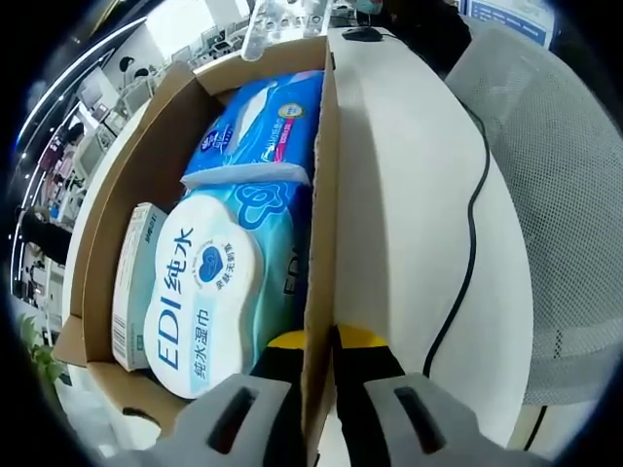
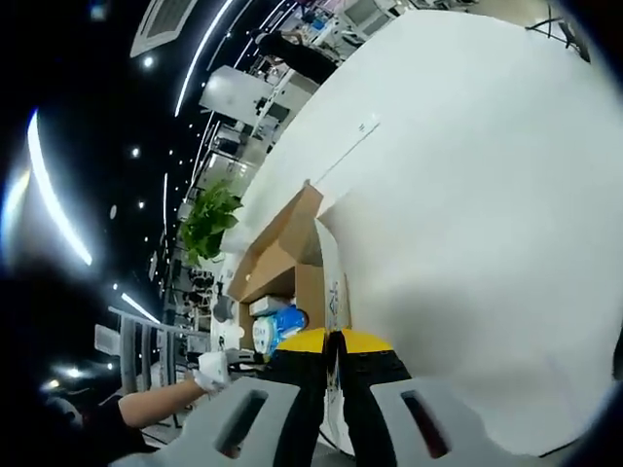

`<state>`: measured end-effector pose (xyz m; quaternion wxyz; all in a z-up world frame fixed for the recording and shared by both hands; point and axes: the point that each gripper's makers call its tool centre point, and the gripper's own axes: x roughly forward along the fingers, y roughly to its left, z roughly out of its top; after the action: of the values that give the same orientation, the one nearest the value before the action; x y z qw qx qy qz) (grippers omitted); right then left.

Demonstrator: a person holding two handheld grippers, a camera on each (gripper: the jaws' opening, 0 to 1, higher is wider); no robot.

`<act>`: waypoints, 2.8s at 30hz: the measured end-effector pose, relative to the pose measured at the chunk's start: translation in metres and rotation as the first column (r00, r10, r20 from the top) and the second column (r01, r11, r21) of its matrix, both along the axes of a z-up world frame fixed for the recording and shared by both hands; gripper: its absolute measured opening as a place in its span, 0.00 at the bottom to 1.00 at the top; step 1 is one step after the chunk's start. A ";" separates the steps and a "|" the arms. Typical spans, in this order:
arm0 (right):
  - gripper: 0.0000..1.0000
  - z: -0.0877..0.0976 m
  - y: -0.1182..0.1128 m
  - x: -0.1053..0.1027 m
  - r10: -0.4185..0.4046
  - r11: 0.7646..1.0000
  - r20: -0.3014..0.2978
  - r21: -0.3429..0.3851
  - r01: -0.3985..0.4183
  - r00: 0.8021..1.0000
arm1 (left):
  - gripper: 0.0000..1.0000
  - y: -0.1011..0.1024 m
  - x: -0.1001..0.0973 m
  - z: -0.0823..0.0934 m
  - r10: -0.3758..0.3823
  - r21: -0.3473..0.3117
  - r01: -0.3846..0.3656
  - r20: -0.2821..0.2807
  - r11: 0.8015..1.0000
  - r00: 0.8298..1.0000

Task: Operate the shoe box by opening the lid, removing the specified soft item, and placing it in the target area until the item is outside and the box remains undamaged.

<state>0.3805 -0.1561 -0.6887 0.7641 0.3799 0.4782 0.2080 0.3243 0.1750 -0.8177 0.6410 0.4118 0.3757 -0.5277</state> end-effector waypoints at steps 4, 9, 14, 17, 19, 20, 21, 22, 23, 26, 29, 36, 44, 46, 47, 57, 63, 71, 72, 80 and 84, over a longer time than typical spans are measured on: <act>0.00 -0.006 0.004 0.003 0.017 1.000 -0.015 -0.003 -0.017 1.000 | 0.03 0.000 0.000 0.000 0.000 0.000 0.000 0.000 1.000 1.000; 0.00 -0.009 0.008 0.005 0.034 0.999 -0.020 -0.007 -0.034 0.999 | 0.03 0.000 0.000 0.000 0.001 0.000 -0.001 0.001 1.000 1.000; 0.00 -0.012 0.015 0.004 0.046 0.999 -0.024 -0.008 -0.046 0.999 | 0.03 0.000 0.000 0.000 0.000 -0.001 0.000 0.000 1.000 1.000; 0.00 -0.017 0.017 0.005 0.054 0.998 -0.033 -0.015 -0.055 0.998 | 0.03 0.000 0.000 0.000 0.001 -0.001 -0.001 0.000 1.000 1.000; 0.00 -0.020 0.015 0.010 0.053 0.998 -0.045 -0.015 -0.053 0.998 | 0.03 0.000 0.000 0.000 0.000 -0.001 0.000 0.000 1.000 1.000; 0.00 -0.022 0.014 0.012 0.053 0.998 -0.047 -0.016 -0.054 0.997 | 0.03 0.000 0.000 0.000 0.000 -0.001 0.000 -0.001 1.000 1.000; 0.00 -0.024 0.012 0.016 0.054 0.998 -0.051 -0.018 -0.055 0.997 | 0.03 0.000 0.000 0.000 0.001 0.000 -0.001 -0.001 1.000 1.000; 0.00 -0.025 0.011 0.017 0.055 0.998 -0.051 -0.019 -0.056 0.997 | 0.03 0.000 0.000 0.000 0.001 0.000 -0.001 -0.001 1.000 1.000; 0.00 -0.028 0.010 0.018 0.061 0.998 -0.051 -0.032 -0.062 0.997 | 0.03 0.000 0.000 -0.001 0.001 0.000 -0.001 -0.001 1.000 1.000; 0.00 -0.036 0.006 0.017 0.075 0.995 -0.067 -0.065 -0.079 0.995 | 0.03 0.000 0.000 -0.001 0.002 0.000 -0.002 -0.001 1.000 1.000; 0.00 -0.043 0.002 0.017 0.089 0.992 -0.078 -0.082 -0.095 0.993 | 0.03 0.000 0.000 -0.001 0.002 0.000 -0.002 -0.002 1.000 1.000; 0.00 -0.053 -0.003 0.019 0.080 0.992 -0.074 -0.090 -0.087 0.994 | 0.03 -0.001 0.001 -0.001 0.001 0.000 -0.001 -0.003 1.000 1.000; 0.01 -0.066 -0.005 0.023 0.067 0.987 -0.054 -0.144 -0.074 0.996 | 0.03 -0.001 0.000 0.000 0.002 0.001 -0.002 -0.002 1.000 1.000; 0.01 -0.070 -0.004 0.025 0.072 0.983 -0.053 -0.163 -0.080 0.996 | 0.03 -0.001 0.000 0.000 0.003 0.001 -0.003 -0.003 1.000 1.000; 0.01 -0.071 -0.004 0.025 0.077 0.982 -0.052 -0.169 -0.085 0.996 | 0.03 -0.001 0.000 0.000 0.003 0.001 -0.003 -0.003 1.000 1.000; 0.09 -0.083 -0.013 0.023 0.069 0.961 -0.064 -0.264 -0.083 0.996 | 0.03 -0.001 0.000 0.000 0.003 0.001 -0.003 -0.003 1.000 1.000; 0.14 -0.089 -0.016 0.014 0.089 0.931 -0.067 -0.349 -0.107 0.994 | 0.03 -0.001 0.000 0.000 0.004 0.001 -0.004 -0.003 1.000 1.000; 0.17 -0.092 -0.020 0.013 0.100 0.907 -0.055 -0.405 -0.113 0.994 | 0.03 -0.001 0.001 0.000 0.003 0.001 -0.003 -0.003 1.000 1.000; 0.17 -0.092 -0.021 0.013 0.097 0.907 -0.059 -0.406 -0.113 0.993 | 0.03 -0.001 0.001 0.000 0.004 0.001 -0.004 -0.003 1.000 1.000; 0.17 -0.091 -0.038 0.021 0.103 0.871 -0.023 -0.482 -0.101 0.994 | 0.03 -0.001 0.001 0.000 0.004 0.001 -0.004 -0.004 1.000 1.000; 0.18 -0.083 -0.052 0.027 0.097 0.836 0.043 -0.545 -0.058 0.994 | 0.03 -0.001 0.001 0.000 0.004 0.001 -0.004 -0.003 1.000 1.000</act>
<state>0.4074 -0.2080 -0.7714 0.8473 0.1209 0.5057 0.1079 0.3251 0.1739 -0.8181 0.6412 0.4105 0.3779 -0.5268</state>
